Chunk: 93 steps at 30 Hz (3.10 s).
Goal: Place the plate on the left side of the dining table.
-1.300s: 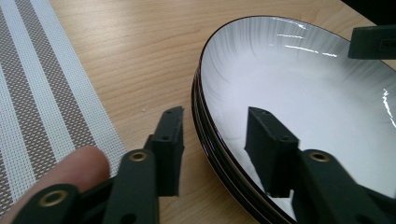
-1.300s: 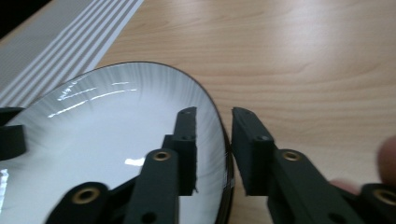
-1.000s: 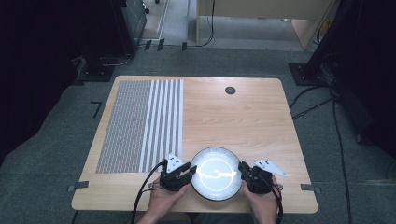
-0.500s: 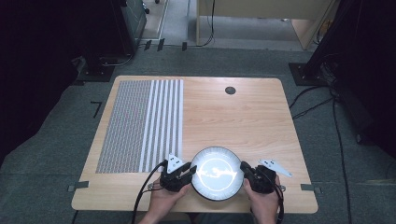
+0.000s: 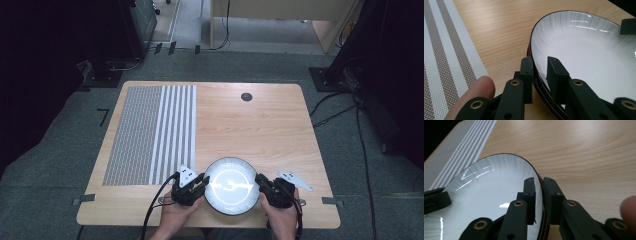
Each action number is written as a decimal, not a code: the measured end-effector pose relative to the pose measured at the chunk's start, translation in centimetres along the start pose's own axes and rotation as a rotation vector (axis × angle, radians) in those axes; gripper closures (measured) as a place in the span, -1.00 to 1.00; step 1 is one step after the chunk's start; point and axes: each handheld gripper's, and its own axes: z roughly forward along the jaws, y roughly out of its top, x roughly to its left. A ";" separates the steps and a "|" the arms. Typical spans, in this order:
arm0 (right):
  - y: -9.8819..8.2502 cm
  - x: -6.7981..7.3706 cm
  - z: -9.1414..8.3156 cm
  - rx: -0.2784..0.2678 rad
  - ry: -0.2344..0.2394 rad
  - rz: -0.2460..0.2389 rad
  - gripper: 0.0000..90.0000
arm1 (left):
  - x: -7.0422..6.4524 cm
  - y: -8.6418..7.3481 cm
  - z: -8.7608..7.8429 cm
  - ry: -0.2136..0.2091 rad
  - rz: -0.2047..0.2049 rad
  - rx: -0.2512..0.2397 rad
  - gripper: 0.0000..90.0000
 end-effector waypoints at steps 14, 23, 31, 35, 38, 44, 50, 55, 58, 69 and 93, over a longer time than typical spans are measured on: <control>0.1 -0.4 -0.3 -0.013 -0.004 0.079 0.99 | 0.2 -0.1 0.3 -0.020 0.021 0.013 0.56; 0.4 -0.6 -0.8 -0.029 0.007 0.081 1.00 | 0.9 0.4 -0.3 -0.002 -0.016 0.000 0.26; 1.2 -1.0 -2.0 -0.088 0.021 0.083 1.00 | -0.1 0.6 -0.6 -0.030 0.010 -0.006 0.28; 0.8 -0.9 -1.7 -0.057 0.030 0.071 1.00 | -0.3 0.4 -0.3 -0.023 0.017 0.016 0.35; 0.5 -1.1 -1.0 -0.019 0.029 0.081 0.98 | -0.3 0.5 -0.5 -0.016 0.023 0.010 0.46; 0.1 -1.0 -0.4 0.016 0.031 0.080 0.96 | -0.1 0.4 -0.5 -0.012 0.014 0.011 0.58; 0.4 -1.5 -0.7 0.031 0.078 0.137 0.95 | -0.4 0.0 0.0 0.012 0.026 0.034 0.61; 0.3 -1.6 -0.4 0.047 0.095 0.174 0.86 | -0.5 0.0 0.0 0.028 0.032 0.031 0.63; 0.3 -1.4 -0.4 0.043 0.091 0.162 0.81 | -0.6 -0.1 0.0 0.032 0.032 0.026 0.63; 0.1 0.8 -0.2 0.026 -0.052 0.001 0.89 | -0.8 -0.2 0.1 0.052 0.013 0.005 0.64; 1.1 -1.4 -1.6 -0.039 0.001 0.107 1.00 | -0.4 -0.1 0.1 0.013 0.028 0.011 0.55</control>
